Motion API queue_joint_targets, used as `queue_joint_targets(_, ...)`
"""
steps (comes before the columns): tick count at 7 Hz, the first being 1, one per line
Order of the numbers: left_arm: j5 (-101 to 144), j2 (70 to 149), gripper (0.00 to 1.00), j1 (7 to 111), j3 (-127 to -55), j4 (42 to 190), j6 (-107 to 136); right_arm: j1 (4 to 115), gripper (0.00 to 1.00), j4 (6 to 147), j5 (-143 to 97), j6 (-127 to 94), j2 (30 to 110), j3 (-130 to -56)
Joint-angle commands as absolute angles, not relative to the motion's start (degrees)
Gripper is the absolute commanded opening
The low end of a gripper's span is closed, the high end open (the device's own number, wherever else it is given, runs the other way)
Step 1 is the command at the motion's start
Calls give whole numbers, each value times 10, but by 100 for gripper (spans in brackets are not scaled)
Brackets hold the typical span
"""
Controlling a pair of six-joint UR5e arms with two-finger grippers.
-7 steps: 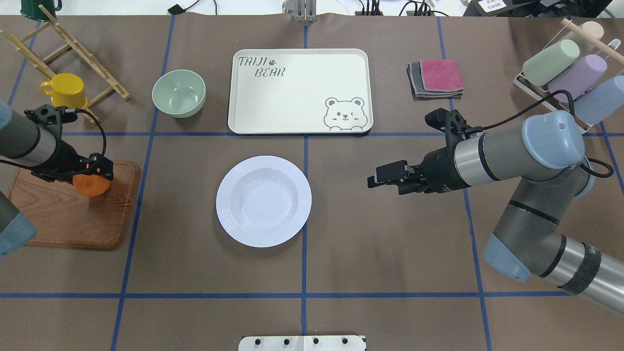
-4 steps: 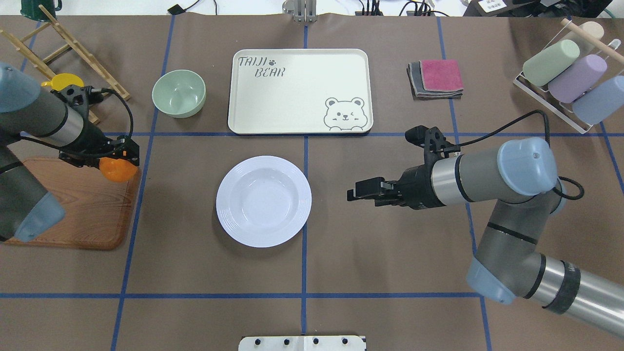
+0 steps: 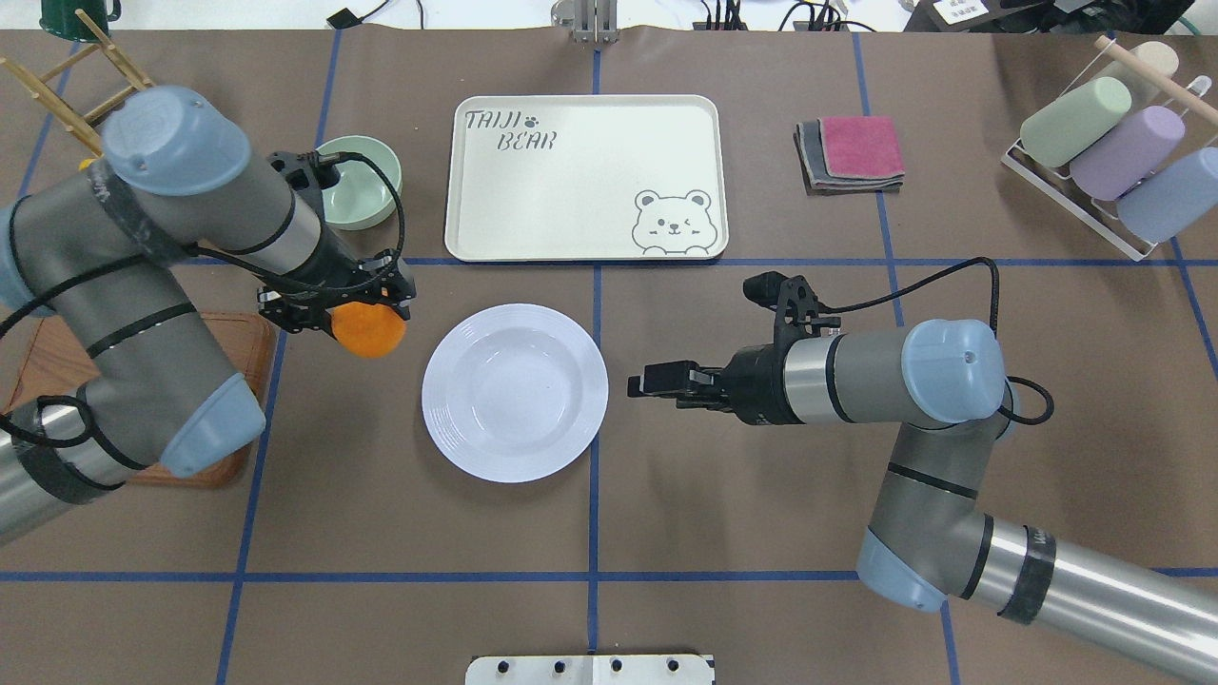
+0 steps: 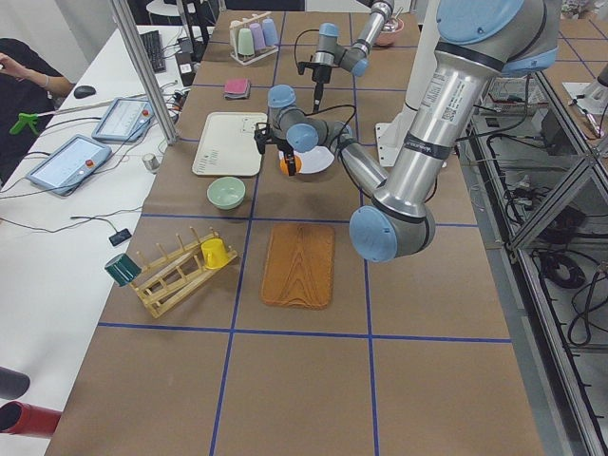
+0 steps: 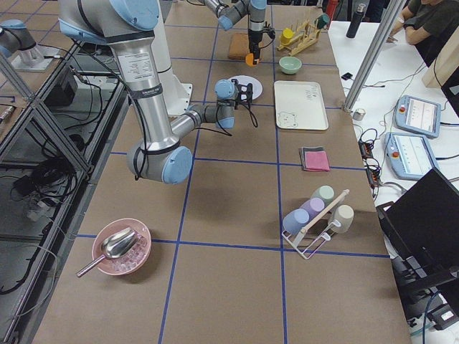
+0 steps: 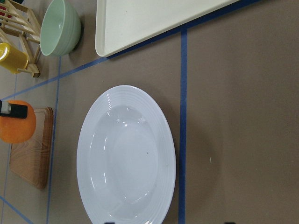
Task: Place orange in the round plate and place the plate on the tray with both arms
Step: 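Carry the orange onto the white plate with the left gripper while the right approaches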
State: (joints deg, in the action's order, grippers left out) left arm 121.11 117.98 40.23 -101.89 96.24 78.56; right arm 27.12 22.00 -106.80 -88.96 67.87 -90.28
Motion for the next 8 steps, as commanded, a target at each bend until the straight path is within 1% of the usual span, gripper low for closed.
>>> queue_joint_targets(1,1179,1221,75,355,-1008,961,828,269,83,197,-1042,-897,637,-849)
queue_joint_targets(3,1176,1231,76,337,-1009,962,847,267,83,194,-1028,-893,616,-822)
queue_joint_targets(4,1144,1237,94,320,-1009,962,859,265,83,194,-1026,-892,609,-810)
queue_joint_targets(5,1136,1235,98,319,-1014,962,859,254,83,193,-1008,-892,598,-795)
queue_joint_targets(6,1136,1233,98,320,-1019,962,855,248,83,193,-997,-892,577,-775)
queue_joint_targets(8,1139,1222,98,338,-1034,962,833,245,83,193,-997,-892,574,-770)
